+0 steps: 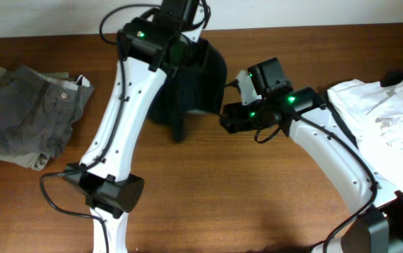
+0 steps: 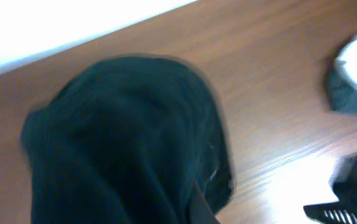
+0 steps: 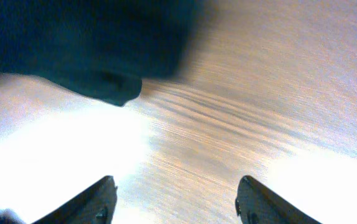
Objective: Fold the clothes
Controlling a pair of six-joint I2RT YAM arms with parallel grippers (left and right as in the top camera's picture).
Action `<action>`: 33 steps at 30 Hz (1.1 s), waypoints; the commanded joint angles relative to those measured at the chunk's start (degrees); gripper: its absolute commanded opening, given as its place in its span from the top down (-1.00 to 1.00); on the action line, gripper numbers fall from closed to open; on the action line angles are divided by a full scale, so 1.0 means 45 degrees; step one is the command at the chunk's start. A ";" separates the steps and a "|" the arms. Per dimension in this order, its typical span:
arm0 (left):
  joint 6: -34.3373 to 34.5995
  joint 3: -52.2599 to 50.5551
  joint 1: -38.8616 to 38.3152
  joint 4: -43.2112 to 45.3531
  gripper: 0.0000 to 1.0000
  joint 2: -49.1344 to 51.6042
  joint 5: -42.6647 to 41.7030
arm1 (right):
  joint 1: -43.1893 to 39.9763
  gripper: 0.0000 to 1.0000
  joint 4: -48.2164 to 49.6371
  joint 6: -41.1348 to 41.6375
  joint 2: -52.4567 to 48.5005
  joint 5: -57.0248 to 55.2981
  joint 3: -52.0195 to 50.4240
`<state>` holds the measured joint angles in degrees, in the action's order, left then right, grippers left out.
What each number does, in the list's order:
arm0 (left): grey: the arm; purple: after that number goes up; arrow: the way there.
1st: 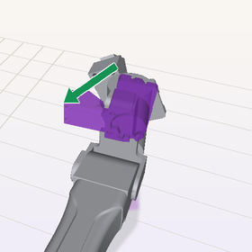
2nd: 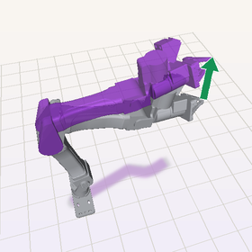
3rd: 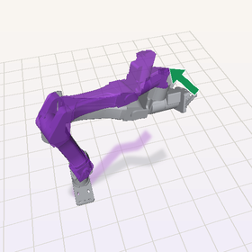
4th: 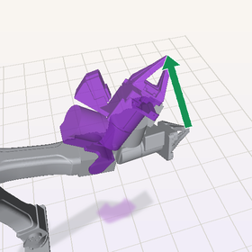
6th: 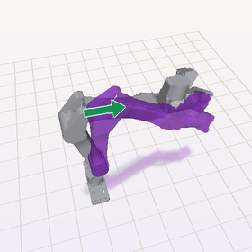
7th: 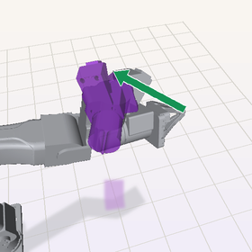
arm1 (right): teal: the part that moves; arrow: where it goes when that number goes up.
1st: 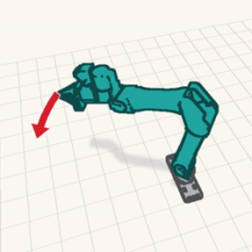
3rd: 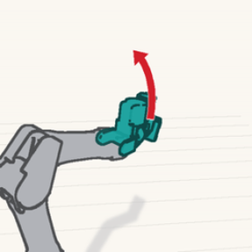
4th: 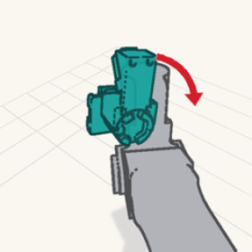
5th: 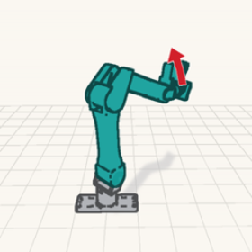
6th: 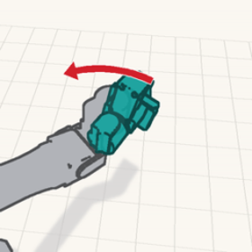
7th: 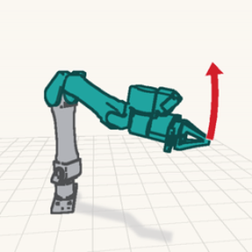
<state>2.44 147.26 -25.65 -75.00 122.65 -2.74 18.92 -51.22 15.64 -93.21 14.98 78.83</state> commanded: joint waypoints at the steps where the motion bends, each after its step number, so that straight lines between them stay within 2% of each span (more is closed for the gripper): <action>1: -0.2361 0.1292 0.0024 0.1229 1.00 -0.0656 -0.5425 | -0.2147 -0.42 -0.0452 0.1350 -0.0024 -0.1763 -0.0034; 3: -0.3434 0.1433 -0.0248 0.1433 1.00 -0.0656 -0.8252 | -0.3687 -0.50 -0.0753 0.1234 -0.0019 -0.1307 -0.0034; 5: -0.4517 0.1433 -0.0534 0.1035 1.00 -0.0656 -0.9355 | -0.4609 -0.52 -0.0918 0.0811 -0.0015 -0.0743 -0.0034; 6: -0.5561 0.1433 -0.0811 0.0471 1.00 -0.0656 -0.9734 | -0.5047 -0.53 -0.1020 0.0578 -0.0015 -0.0510 -0.0034; 10: -0.8034 0.1433 -0.1603 -0.1185 0.99 -0.0680 -0.9277 | -0.5557 -0.55 -0.1292 0.0146 -0.0015 -0.0379 -0.0034; 13: -0.8102 0.1360 -0.1569 -0.2550 0.99 -0.0544 -0.6363 | -0.5552 -0.56 -0.1292 0.0151 -0.0015 -0.0374 -0.0034; 15: -0.7266 0.1020 -0.1297 -0.2686 0.99 -0.0413 -0.5867 | -0.5552 -0.57 -0.1273 0.0151 -0.0015 -0.0379 -0.0034; 18: -0.6450 0.0850 -0.1127 -0.2623 0.99 -0.0359 -0.7538 | -0.5557 -0.63 -0.1195 0.0155 -0.0015 -0.0884 -0.0034; 22: -0.5484 0.1122 -0.2521 -0.1846 1.00 -0.0729 -0.7762 | -0.5625 -0.65 -0.1098 0.0301 -0.0015 -0.1860 -0.0034; 25: -0.3954 0.1122 -0.3876 -0.1423 1.00 -0.1166 -0.6509 | -0.6120 -0.71 -0.1035 0.0583 -0.0015 -0.1855 -0.0034; 28: -0.2239 0.1122 -0.4357 -0.1341 0.99 -0.1506 -0.5537 | -0.6834 -0.73 -0.1059 0.0622 -0.0015 -0.1525 -0.0034; 31: -0.0491 0.1117 -0.3832 -0.1321 0.99 -0.1559 -0.3944 | -0.7359 -0.73 -0.1044 0.0510 -0.0015 -0.0986 -0.0034; 33: -0.0005 0.1117 -0.2919 -0.1185 0.99 -0.1355 -0.3857 | -0.7427 -0.73 -0.0952 0.0243 -0.0015 -0.0777 -0.0034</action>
<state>-5.85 150.98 -44.71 -81.58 118.28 -25.17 -14.02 -56.05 17.78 -93.30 9.30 78.74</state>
